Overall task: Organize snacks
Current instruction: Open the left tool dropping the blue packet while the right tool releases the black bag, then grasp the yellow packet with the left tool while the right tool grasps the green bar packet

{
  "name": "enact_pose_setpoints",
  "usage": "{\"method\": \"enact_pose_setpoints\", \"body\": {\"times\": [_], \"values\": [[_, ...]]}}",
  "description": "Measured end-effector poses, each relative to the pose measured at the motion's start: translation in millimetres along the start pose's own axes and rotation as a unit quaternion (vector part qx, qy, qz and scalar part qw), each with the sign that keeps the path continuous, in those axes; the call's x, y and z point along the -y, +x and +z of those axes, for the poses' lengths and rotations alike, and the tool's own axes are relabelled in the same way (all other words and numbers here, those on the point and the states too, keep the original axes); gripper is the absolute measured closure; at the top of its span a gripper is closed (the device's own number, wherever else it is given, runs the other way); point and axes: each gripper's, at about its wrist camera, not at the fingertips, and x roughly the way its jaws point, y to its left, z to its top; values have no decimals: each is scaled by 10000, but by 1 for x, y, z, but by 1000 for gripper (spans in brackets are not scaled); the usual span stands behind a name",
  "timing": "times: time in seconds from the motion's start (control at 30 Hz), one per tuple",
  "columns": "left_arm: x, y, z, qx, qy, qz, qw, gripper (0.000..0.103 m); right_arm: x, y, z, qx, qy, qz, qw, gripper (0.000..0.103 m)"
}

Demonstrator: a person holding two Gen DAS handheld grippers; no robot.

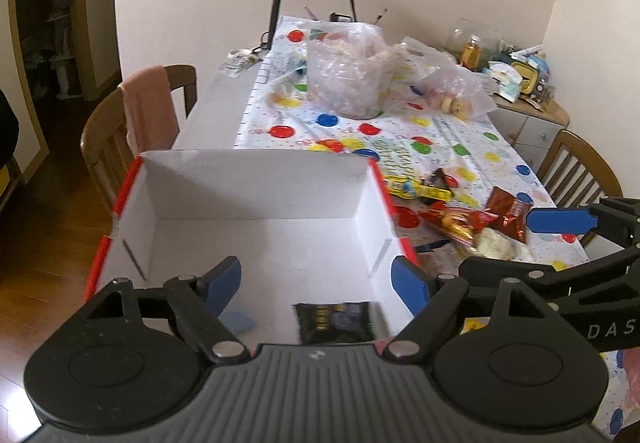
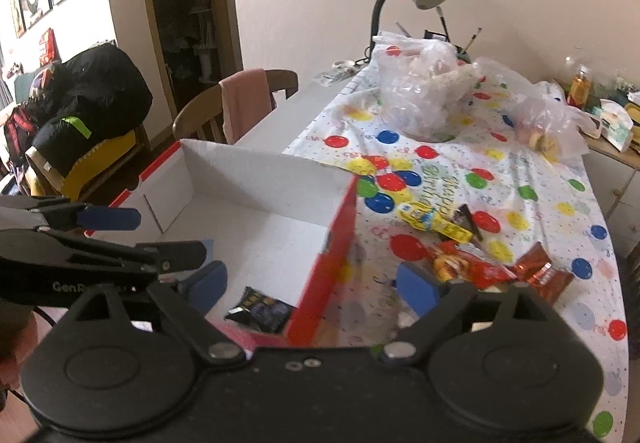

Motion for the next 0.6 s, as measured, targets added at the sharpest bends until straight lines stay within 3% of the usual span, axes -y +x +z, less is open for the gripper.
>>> {"method": "enact_pose_setpoints", "body": {"times": [0.27, 0.6], "values": [[56, 3, -8, 41, 17, -66, 10000, 20, 49, -25, -22, 90, 84, 62, 9999, 0], [131, 27, -29, -174, -2, -210, 9996, 19, 123, -38, -59, -105, -10, 164, 9998, 0]]}}
